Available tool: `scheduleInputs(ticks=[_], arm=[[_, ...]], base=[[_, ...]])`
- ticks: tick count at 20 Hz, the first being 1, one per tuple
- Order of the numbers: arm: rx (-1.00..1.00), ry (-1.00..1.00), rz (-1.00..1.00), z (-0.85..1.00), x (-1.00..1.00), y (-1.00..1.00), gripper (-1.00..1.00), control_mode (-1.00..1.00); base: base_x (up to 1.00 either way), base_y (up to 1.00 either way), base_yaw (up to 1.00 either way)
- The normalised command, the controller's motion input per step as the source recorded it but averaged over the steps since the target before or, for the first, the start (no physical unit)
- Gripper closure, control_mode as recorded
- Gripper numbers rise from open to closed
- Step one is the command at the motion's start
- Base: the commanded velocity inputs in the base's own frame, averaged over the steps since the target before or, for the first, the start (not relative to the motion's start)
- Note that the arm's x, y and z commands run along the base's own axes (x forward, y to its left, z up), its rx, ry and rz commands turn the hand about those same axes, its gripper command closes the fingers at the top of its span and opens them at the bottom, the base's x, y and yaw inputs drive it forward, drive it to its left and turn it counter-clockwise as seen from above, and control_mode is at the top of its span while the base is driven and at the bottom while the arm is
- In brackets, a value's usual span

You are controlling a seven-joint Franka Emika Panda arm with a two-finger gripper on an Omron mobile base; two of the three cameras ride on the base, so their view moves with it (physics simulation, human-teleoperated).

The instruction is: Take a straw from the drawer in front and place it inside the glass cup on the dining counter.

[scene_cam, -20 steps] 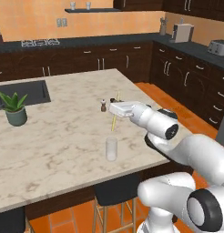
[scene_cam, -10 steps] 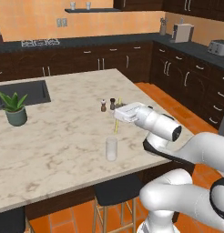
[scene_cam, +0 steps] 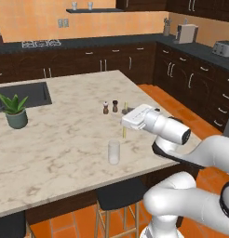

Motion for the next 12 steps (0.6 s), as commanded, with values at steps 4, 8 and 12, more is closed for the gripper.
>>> scheduleInputs(ticks=[4, 8, 12], arm=[[-0.11, 0.09, 0.13, -0.17, 0.25, 0.00, 1.00, -1.00], [-0.04, 0.07, 0.14, -0.35, 0.11, 0.00, 1.00, -1.00], [0.00, 0.00, 0.16, -0.22, 0.15, 0.00, 1.00, -1.00]], base=[[0.00, 0.00, 0.00], [0.00, 0.00, 0.00], [0.00, 0.00, 0.00]])
